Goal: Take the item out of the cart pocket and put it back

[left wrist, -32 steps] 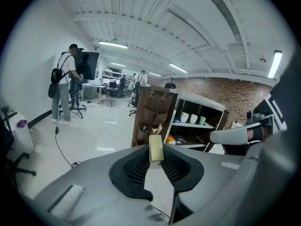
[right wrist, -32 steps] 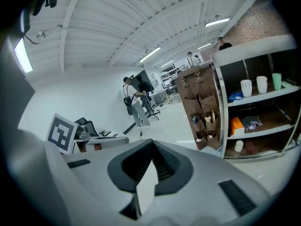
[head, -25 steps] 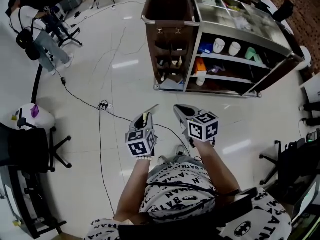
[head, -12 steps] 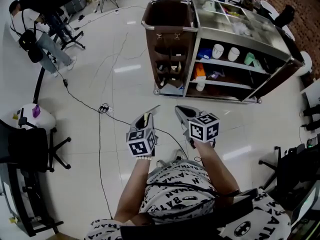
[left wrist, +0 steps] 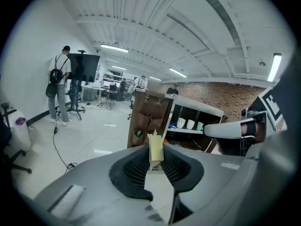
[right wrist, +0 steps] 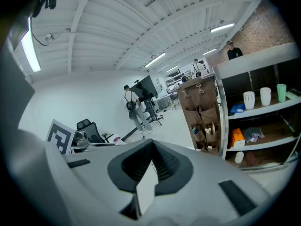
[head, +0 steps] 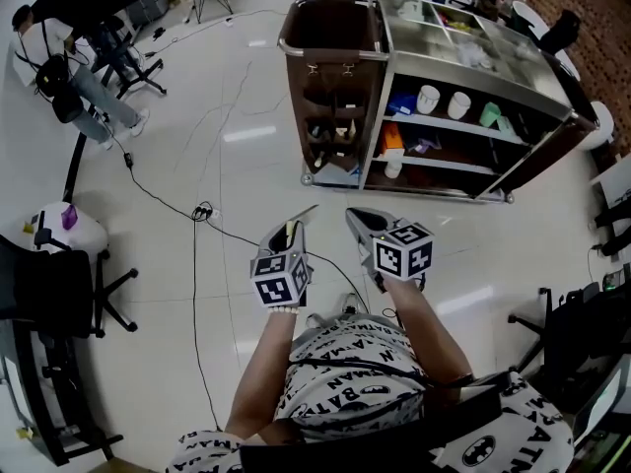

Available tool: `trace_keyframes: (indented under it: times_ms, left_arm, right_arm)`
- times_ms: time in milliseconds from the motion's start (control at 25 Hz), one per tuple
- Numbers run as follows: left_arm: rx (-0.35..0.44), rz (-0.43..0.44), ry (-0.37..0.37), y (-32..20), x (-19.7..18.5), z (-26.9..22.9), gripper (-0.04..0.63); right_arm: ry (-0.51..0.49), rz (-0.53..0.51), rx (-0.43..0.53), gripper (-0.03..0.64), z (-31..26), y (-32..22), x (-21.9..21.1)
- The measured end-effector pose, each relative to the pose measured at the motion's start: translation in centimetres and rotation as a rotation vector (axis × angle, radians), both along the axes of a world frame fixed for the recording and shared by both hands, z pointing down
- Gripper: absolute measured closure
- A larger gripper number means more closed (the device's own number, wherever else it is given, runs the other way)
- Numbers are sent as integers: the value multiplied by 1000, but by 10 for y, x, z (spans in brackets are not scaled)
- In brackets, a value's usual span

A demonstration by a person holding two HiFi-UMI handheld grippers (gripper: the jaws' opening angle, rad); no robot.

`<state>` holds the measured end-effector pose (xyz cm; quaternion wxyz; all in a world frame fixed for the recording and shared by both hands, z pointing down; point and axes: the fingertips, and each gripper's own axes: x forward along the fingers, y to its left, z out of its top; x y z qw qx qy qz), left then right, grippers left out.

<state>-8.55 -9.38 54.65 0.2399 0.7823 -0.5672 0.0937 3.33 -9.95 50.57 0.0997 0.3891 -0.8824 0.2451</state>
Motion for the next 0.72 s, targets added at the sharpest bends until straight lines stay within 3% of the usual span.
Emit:
trace_keyframes:
  times_ms: [720]
  left_arm:
    - [34, 21, 29, 5, -11, -7, 526]
  right_arm:
    - [20, 21, 7, 617, -3, 11, -7]
